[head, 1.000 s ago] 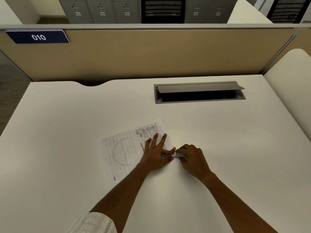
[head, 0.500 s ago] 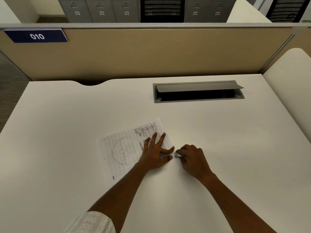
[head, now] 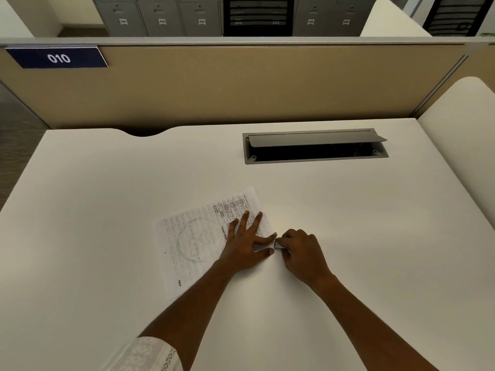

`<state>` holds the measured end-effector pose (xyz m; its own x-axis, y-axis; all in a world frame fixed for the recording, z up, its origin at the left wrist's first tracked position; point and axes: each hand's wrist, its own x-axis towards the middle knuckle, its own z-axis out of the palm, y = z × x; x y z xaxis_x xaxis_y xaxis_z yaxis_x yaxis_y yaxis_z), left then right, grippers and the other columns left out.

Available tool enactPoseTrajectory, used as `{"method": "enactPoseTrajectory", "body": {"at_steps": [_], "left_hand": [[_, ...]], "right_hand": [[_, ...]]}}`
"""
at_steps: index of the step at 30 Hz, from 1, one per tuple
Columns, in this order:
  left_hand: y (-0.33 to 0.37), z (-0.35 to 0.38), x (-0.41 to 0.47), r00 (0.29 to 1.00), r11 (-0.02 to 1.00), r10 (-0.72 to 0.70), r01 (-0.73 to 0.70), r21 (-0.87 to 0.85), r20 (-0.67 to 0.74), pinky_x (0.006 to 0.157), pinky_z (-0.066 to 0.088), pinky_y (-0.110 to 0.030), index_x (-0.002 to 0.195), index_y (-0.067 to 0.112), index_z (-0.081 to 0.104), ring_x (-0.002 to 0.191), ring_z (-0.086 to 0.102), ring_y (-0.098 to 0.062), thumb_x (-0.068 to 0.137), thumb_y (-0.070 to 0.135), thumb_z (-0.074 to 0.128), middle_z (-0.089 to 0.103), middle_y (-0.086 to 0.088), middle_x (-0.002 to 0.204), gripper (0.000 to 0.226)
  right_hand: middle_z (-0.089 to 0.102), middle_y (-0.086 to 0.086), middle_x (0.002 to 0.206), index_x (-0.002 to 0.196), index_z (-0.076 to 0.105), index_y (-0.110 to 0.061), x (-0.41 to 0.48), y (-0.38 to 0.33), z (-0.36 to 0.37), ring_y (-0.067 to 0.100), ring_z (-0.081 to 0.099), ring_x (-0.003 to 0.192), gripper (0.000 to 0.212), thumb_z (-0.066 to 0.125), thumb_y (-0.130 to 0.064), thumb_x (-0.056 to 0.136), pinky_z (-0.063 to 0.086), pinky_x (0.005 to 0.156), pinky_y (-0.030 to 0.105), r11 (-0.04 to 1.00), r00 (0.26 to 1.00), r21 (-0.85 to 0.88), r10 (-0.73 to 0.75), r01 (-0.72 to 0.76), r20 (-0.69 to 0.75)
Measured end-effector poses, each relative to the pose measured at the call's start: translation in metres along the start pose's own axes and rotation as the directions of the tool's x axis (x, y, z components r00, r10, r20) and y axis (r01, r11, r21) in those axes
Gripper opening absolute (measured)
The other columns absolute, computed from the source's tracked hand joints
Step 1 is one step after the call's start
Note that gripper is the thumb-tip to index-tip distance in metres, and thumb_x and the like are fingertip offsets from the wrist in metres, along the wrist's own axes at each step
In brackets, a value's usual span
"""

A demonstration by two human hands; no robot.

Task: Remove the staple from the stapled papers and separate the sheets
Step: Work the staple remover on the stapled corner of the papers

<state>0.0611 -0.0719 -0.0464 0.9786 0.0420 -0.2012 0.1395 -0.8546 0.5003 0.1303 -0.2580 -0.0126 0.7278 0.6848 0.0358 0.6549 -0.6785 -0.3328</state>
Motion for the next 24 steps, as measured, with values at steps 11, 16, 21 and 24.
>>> {"method": "enactPoseTrajectory", "body": {"at_steps": [11,16,21,24], "left_hand": [[0.000,0.000,0.002,1.000,0.999,0.001,-0.001,0.034,0.011,0.125,-0.010,-0.053,0.136,0.058,0.051,0.156,-0.019,-0.028,0.097,0.061,0.050,-0.007,0.003,0.171,0.040],[0.003,-0.003,0.001,1.000,1.000,-0.004,0.004,0.016,0.026,0.124,-0.009,-0.054,0.137,0.056,0.052,0.156,-0.019,-0.029,0.097,0.060,0.050,-0.006,0.003,0.172,0.040],[0.002,-0.003,0.002,0.999,1.000,-0.015,0.014,0.021,0.049,0.124,-0.010,-0.054,0.138,0.057,0.050,0.156,-0.021,-0.028,0.097,0.063,0.047,-0.008,0.005,0.171,0.041],[0.003,-0.003,0.002,0.998,1.000,-0.016,0.015,0.027,0.057,0.124,-0.010,-0.053,0.138,0.057,0.050,0.156,-0.021,-0.028,0.097,0.063,0.046,-0.009,0.005,0.171,0.042]], "right_hand": [[0.069,-0.013,0.094,0.103,0.074,-0.033,0.004,0.011,0.003,0.017,0.061,0.086,0.035,0.070,-0.007,0.080,0.036,0.071,0.031,0.994,0.999,0.095,-0.047,0.046,0.006],[0.070,-0.013,0.094,0.099,0.073,-0.029,-0.002,0.017,0.006,0.016,0.063,0.086,0.028,0.072,-0.009,0.081,0.047,0.071,0.036,0.982,0.995,0.165,-0.081,0.089,-0.054],[0.070,-0.010,0.096,0.098,0.074,-0.025,-0.009,0.015,0.008,0.017,0.063,0.092,0.028,0.074,-0.004,0.079,0.046,0.077,0.039,0.982,0.984,0.140,-0.107,0.126,-0.140],[0.070,-0.008,0.096,0.098,0.074,-0.021,-0.011,0.016,0.009,0.019,0.064,0.092,0.028,0.078,-0.002,0.078,0.046,0.078,0.040,0.981,0.975,0.115,-0.132,0.154,-0.179]]}}
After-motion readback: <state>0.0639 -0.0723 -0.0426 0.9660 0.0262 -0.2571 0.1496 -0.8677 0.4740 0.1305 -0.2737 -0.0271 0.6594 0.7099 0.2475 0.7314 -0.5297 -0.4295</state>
